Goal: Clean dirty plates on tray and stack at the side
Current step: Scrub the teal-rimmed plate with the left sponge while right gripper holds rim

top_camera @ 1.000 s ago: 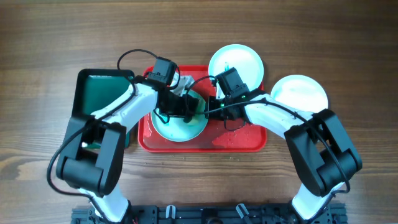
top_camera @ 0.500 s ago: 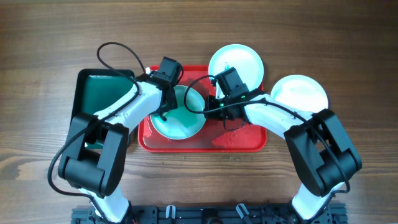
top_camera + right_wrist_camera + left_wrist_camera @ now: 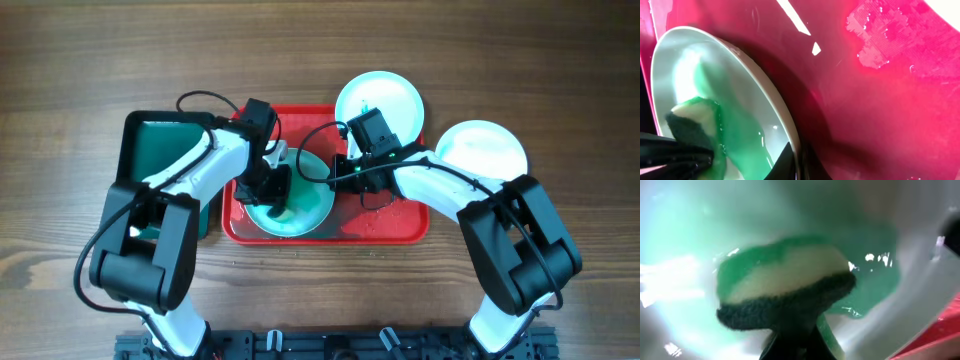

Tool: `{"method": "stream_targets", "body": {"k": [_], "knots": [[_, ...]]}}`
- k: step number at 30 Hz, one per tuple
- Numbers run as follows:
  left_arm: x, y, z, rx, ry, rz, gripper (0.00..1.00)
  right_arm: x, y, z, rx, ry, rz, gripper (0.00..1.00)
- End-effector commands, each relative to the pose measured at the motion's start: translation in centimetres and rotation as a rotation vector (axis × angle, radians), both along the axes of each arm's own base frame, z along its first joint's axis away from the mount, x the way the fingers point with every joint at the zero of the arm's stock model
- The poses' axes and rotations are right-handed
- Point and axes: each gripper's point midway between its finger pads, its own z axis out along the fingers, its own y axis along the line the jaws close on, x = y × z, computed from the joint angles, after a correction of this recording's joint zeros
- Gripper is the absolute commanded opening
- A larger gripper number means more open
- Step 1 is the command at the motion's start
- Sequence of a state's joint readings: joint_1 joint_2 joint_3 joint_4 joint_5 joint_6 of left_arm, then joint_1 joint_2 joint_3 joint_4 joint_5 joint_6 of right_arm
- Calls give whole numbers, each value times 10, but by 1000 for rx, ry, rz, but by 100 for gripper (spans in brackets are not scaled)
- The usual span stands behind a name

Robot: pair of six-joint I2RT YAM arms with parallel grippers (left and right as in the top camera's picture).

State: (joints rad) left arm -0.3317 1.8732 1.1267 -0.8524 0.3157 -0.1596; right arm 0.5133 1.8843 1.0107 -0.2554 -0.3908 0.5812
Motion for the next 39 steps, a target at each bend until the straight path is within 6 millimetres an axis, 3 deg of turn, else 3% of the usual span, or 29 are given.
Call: {"method": "stream_targets", "body": {"k": [1, 4, 7, 11, 13, 15, 21, 24, 28, 33, 39], "knots": [[-14, -22, -12, -113, 53, -58, 4, 3, 1, -3, 0, 13, -17, 4], [-14, -22, -13, -110, 49, -59, 4, 3, 1, -3, 0, 13, -17, 4], [-12, -5, -19, -10, 34, -62, 4, 3, 1, -3, 0, 13, -17, 4], [12, 76, -26, 490, -92, 187, 4, 3, 1, -2, 0, 12, -17, 4], [24, 98, -19, 621, -168, 268, 4, 3, 1, -2, 1, 12, -17, 4], [33, 103, -17, 650, -216, 304, 4, 3, 1, -3, 0, 13, -17, 4], [73, 84, -16, 538, -362, 369, 5, 3, 1, -3, 0, 13, -18, 4], [93, 55, -17, 371, -402, 389, 5, 3, 1, -3, 0, 12, -17, 4], [104, 8, -13, 109, -383, 362, 4, 3, 1, -3, 0, 11, -14, 4], [80, -42, -3, -168, -284, 146, 4, 3, 1, -3, -1, 9, -12, 5], [32, -48, -4, -236, -124, -16, 4, 3, 1, -3, 0, 9, -11, 4]]}}
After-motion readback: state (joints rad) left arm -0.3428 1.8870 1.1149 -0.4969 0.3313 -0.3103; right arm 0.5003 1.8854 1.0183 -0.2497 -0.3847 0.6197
